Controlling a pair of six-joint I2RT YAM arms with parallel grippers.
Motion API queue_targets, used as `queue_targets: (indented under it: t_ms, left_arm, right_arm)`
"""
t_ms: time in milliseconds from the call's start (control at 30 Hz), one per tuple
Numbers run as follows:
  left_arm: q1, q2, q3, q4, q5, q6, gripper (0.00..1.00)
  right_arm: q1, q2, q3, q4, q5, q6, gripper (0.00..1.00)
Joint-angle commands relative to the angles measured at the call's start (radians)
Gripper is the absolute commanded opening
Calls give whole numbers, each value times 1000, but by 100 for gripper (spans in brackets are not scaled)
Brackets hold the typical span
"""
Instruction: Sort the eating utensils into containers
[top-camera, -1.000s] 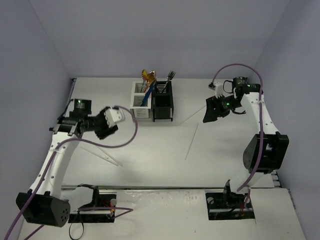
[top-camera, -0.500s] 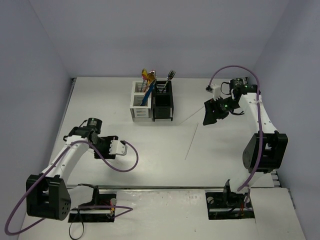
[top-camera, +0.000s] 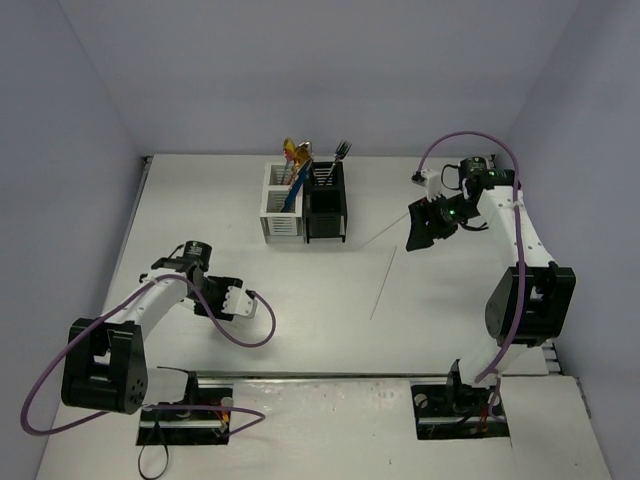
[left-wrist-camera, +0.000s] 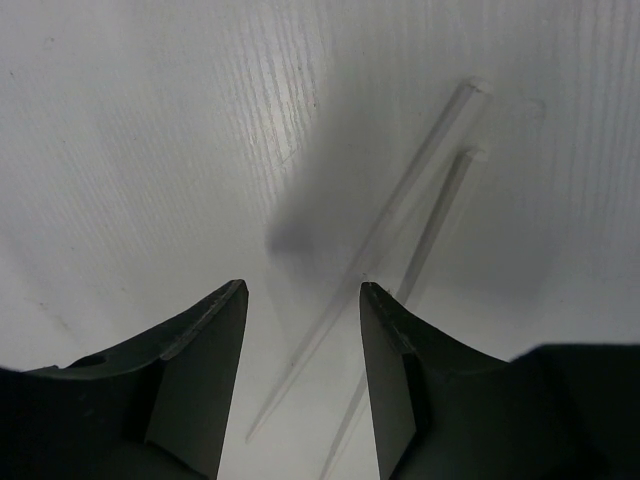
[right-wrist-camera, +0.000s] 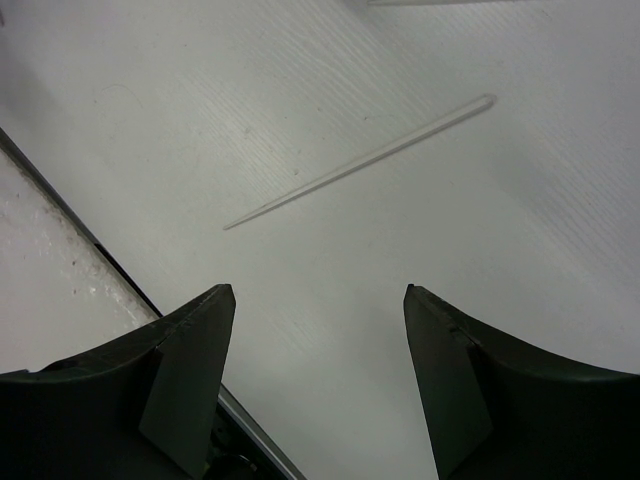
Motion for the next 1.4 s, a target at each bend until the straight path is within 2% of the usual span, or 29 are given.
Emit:
queue_targets:
  t_ms: [0,467,567,700,833,1000,1367]
  left_arm:
    - [2,12,29,17,27,78,44]
    - [2,11,-45,29,-4,170,40]
    - [2,-12,-59,59,-7,154,39]
    - [3,-53,-72,199,-2,45,39]
    - [2,-62,-53,251,12,-12,39]
    - [2,-45,-30,170,45,85,36]
    - [2,33,22,-3,76,249,35]
  right_arm:
    - [8,2,28,-19,-8,1,66]
    - [7,5,35,-20,7,7,66]
    - [7,-4,29,-19,12,6,66]
    - [7,-13,21,-19,7,10,66]
    - [7,-27,17,-19,4,13,66]
    - [7,-38,26,-20,13,13,66]
    - [6,-14,31,-20,14,4,66]
